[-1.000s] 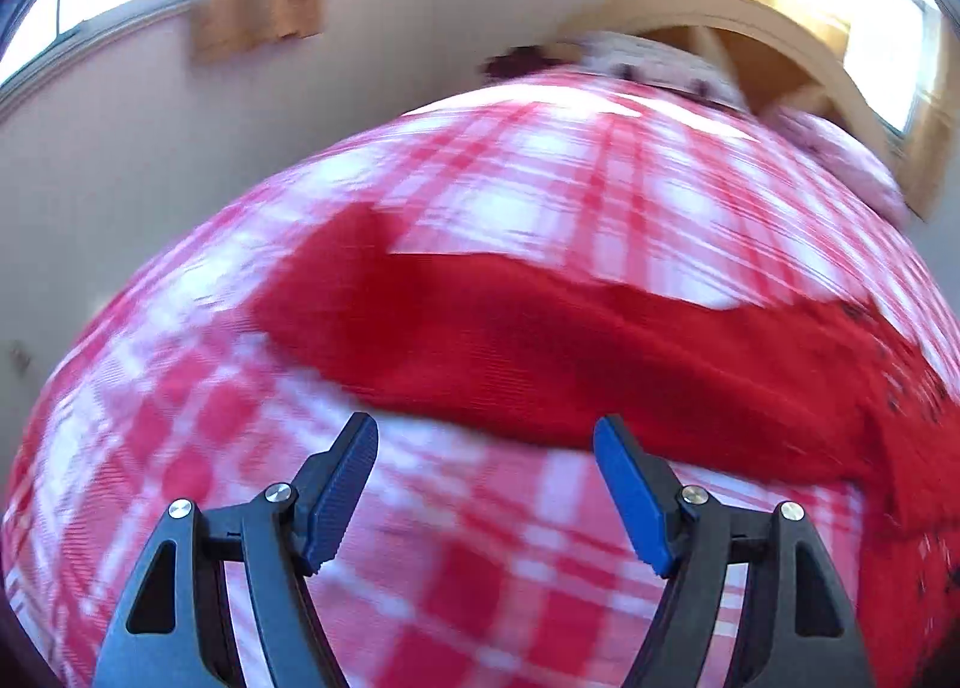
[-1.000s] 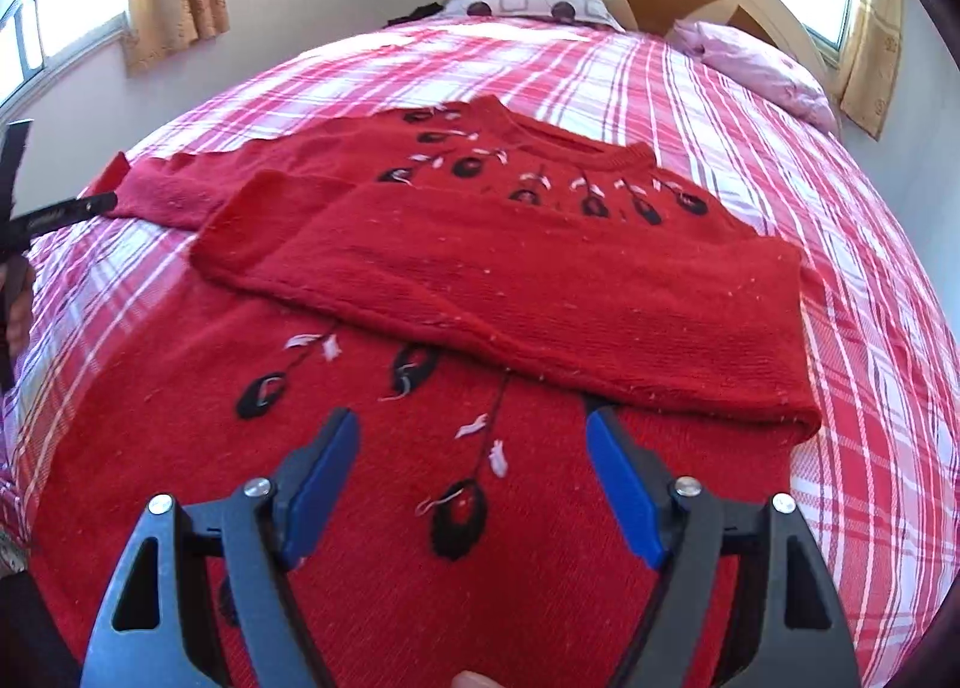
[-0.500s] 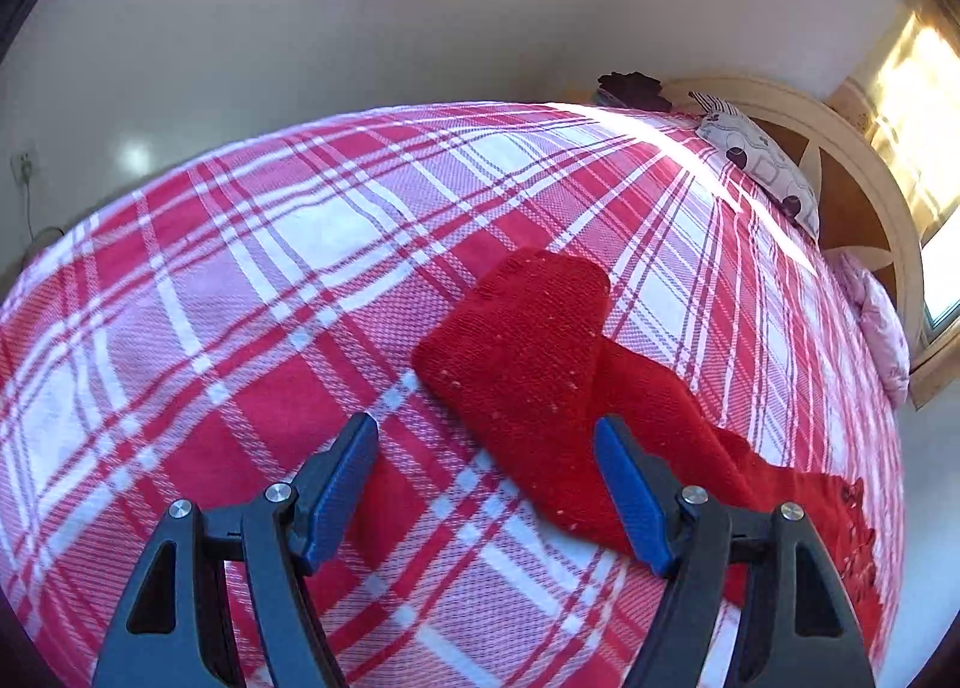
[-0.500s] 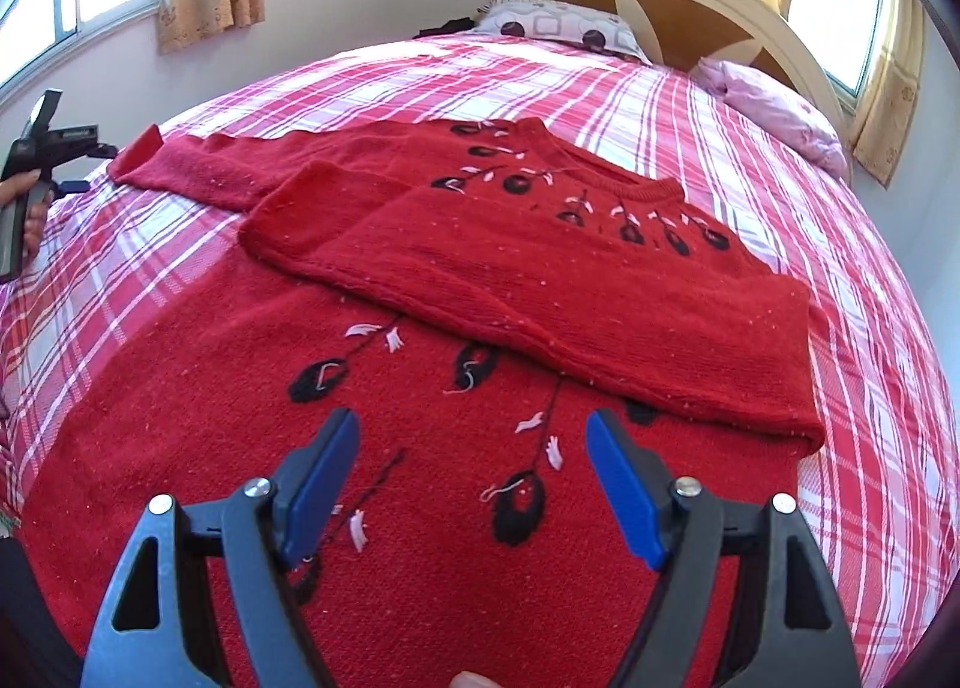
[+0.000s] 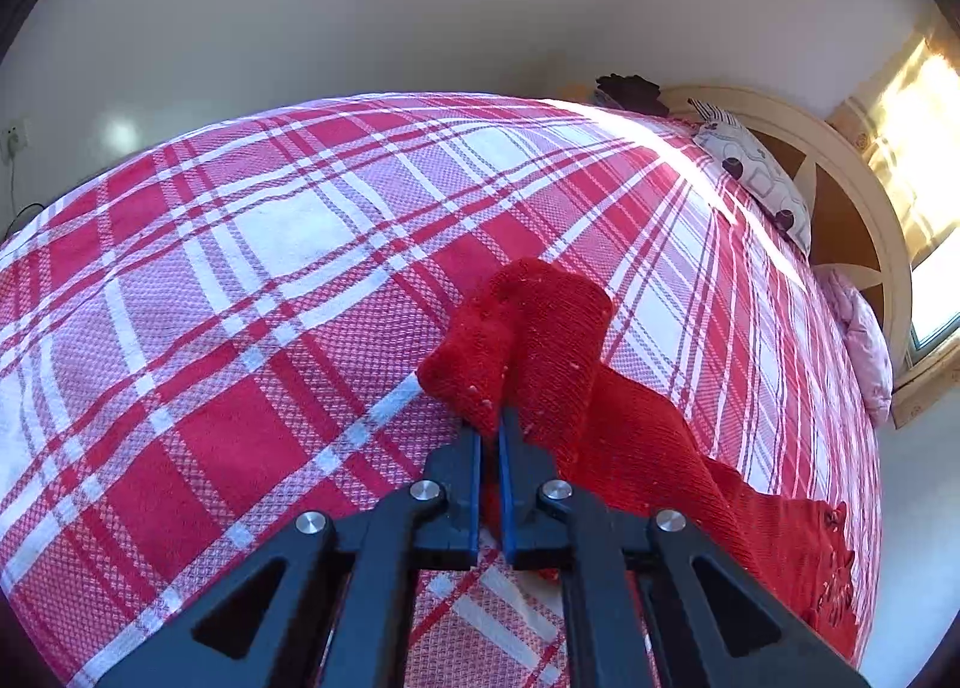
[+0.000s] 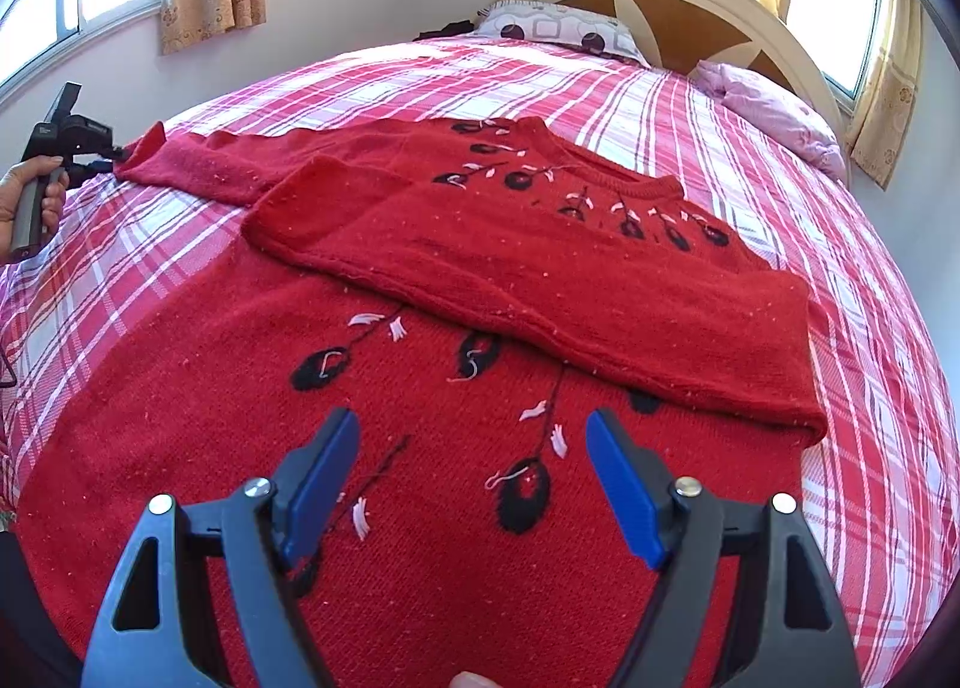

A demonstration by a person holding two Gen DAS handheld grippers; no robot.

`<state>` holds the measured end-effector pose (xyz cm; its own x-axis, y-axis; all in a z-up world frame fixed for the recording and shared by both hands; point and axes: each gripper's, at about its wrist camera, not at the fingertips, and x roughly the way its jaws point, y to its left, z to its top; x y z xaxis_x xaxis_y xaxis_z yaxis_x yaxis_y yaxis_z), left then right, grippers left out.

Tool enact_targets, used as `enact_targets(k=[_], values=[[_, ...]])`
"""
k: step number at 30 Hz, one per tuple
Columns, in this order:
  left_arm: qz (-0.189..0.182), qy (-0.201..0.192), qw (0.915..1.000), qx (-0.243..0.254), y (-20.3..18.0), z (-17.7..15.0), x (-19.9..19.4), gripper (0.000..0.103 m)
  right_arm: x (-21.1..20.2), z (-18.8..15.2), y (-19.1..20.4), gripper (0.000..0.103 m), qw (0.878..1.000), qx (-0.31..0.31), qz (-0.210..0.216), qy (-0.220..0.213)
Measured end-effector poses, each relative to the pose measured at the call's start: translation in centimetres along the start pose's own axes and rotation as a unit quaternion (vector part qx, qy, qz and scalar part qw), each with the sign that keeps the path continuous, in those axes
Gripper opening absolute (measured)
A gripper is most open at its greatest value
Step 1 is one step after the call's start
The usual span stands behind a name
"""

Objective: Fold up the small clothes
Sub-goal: 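Move the left gripper to the other sleeve cuff and grasp it, then lift the held sleeve and fold it across the chest, then open the left gripper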

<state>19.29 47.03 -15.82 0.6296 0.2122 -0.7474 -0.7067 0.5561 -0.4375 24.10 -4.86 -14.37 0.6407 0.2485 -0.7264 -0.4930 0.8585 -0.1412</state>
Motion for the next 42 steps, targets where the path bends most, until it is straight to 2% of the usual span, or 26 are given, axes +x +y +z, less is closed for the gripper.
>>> enact_targets(k=[6,12,21,27,35,42], values=[[-0.018,-0.029,0.9994,-0.002,-0.3,0.0,-2.0,0.004,0.0,-0.1,0.1,0.081,1.000,0.002,0.001,-0.001],[-0.039,-0.056,0.9974,0.024,-2.8,0.3,-4.3,0.004,-0.3,0.2,0.2,0.081,1.000,0.007,0.002,-0.011],[-0.117,-0.062,0.9894,0.059,-9.5,-1.3,-7.0,0.004,-1.2,0.3,-0.4,0.081,0.999,0.018,0.005,-0.027],[-0.177,-0.064,0.9781,0.090,-15.1,-3.2,-9.1,0.004,-2.2,0.0,-1.4,0.081,0.999,0.032,0.003,-0.040],[-0.255,-0.054,0.9570,0.127,-22.3,-6.5,-11.2,0.004,-3.3,-1.0,-3.3,0.081,0.997,0.051,0.001,-0.051],[-0.291,-0.028,0.9426,0.161,-27.3,-10.1,-10.9,0.004,-4.6,-2.2,-4.9,0.081,0.995,0.075,0.002,-0.067]])
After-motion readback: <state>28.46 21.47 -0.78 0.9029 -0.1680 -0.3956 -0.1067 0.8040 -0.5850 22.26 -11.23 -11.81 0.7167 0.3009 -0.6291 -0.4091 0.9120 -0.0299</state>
